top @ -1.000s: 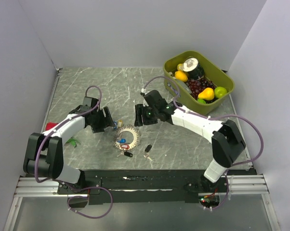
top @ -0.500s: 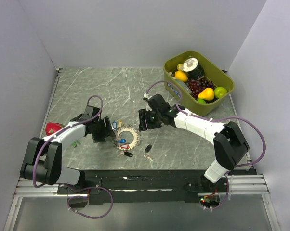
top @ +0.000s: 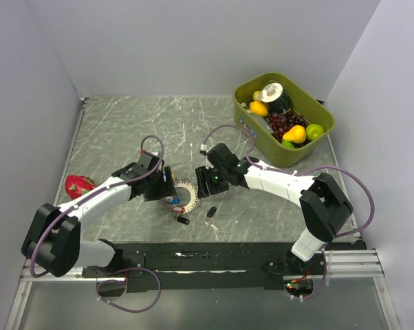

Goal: Put the keys on the keyring

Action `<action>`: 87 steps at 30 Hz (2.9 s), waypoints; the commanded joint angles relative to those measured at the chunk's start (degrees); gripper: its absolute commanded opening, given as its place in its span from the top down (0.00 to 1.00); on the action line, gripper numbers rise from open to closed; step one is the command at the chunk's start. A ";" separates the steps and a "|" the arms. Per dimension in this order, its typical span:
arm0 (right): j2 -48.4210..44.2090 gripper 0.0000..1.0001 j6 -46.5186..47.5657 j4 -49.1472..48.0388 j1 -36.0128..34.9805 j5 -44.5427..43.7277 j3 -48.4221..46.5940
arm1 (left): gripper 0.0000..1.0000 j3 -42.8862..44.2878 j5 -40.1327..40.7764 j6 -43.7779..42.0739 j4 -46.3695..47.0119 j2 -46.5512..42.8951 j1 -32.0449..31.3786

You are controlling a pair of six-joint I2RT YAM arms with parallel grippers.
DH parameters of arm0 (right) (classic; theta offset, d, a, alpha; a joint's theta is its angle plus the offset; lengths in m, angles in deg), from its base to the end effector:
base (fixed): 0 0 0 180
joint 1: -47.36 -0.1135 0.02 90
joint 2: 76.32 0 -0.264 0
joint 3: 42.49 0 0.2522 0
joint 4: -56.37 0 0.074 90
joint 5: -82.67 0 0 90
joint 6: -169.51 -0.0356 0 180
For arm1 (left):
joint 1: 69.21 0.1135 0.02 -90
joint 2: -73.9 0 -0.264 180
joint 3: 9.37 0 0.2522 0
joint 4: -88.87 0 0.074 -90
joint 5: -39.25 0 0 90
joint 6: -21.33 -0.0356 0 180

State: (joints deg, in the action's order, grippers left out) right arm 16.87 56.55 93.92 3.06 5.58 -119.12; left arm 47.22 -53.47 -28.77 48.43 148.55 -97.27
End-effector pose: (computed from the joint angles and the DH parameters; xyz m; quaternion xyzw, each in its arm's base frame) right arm 0.2379 0.2433 0.2171 -0.2091 0.9226 0.2586 0.1957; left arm 0.2173 -0.1177 0.1965 -0.0928 0.9577 -0.1706 0.2123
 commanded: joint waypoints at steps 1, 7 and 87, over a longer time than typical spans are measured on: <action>0.42 0.39 -1.55 -4.71 -0.62 3.26 2.31 | 0.28 4.89 4.31 0.00 0.66 0.75 -3.41; -0.46 0.48 -2.18 -7.70 -1.15 4.32 4.68 | 0.27 4.11 -2.46 0.70 7.15 0.58 -4.29; -3.89 0.56 -0.59 -19.75 -1.77 7.66 5.92 | 0.23 7.35 -5.02 -5.62 4.79 1.98 6.08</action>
State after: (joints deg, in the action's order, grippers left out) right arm 15.38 56.38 75.56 -0.76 14.61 -112.76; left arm 51.27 -61.36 -32.99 54.27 149.56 -91.34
